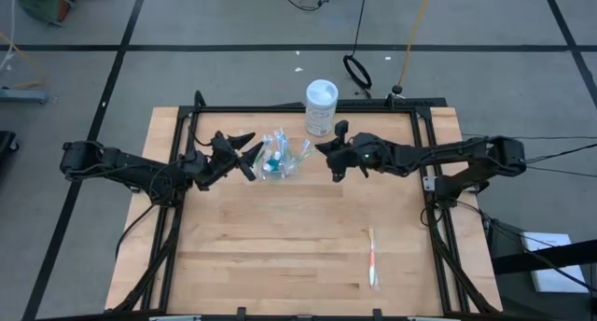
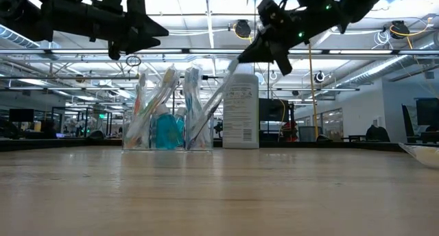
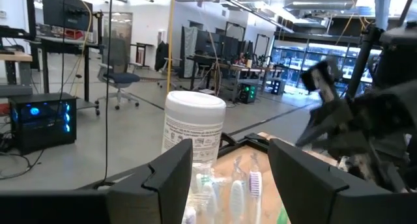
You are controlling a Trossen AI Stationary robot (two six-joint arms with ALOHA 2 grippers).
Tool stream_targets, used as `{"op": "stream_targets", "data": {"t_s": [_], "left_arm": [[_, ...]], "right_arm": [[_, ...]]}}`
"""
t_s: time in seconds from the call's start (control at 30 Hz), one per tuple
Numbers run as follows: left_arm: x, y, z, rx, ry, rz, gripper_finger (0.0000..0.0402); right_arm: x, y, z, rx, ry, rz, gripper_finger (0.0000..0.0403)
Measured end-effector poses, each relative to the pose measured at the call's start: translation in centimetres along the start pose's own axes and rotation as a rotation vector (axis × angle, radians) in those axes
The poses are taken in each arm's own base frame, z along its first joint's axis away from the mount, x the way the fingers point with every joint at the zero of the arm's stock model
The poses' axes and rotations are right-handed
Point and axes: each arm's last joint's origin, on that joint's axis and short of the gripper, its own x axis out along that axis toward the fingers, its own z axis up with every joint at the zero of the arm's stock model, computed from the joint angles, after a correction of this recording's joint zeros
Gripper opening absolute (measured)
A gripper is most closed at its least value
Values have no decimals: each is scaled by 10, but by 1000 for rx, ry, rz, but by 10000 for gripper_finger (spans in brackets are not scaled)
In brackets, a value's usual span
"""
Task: Pick & Place toothbrushing station
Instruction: Put the green toothbrush into the transparent organizer, then put the orange toothbrush into the transparent organizer
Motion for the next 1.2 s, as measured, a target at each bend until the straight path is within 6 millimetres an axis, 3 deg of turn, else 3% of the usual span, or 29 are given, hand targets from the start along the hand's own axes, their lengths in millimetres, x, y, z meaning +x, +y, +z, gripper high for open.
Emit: {"op": "stream_targets", "data": {"t_s": [0.23, 0.47, 0.67, 0.9, 1.2], "left_arm": [[0, 0, 2, -8, -14, 2, 209], [0, 1, 2, 8, -18, 4, 209], [0, 1, 2, 6, -20, 5, 209], [0, 1, 3, -37, -24, 5, 209], [0, 0, 2, -50, -20, 2, 209]], "right_arm": [[22, 14, -5, 48, -12, 2, 4], [37, 21, -8, 81, -26, -79, 32], [37, 22, -9, 151, -19, -73, 77], [38, 22, -9, 389, -27, -66, 133], [25, 22, 2, 387, 33, -151, 162]]}}
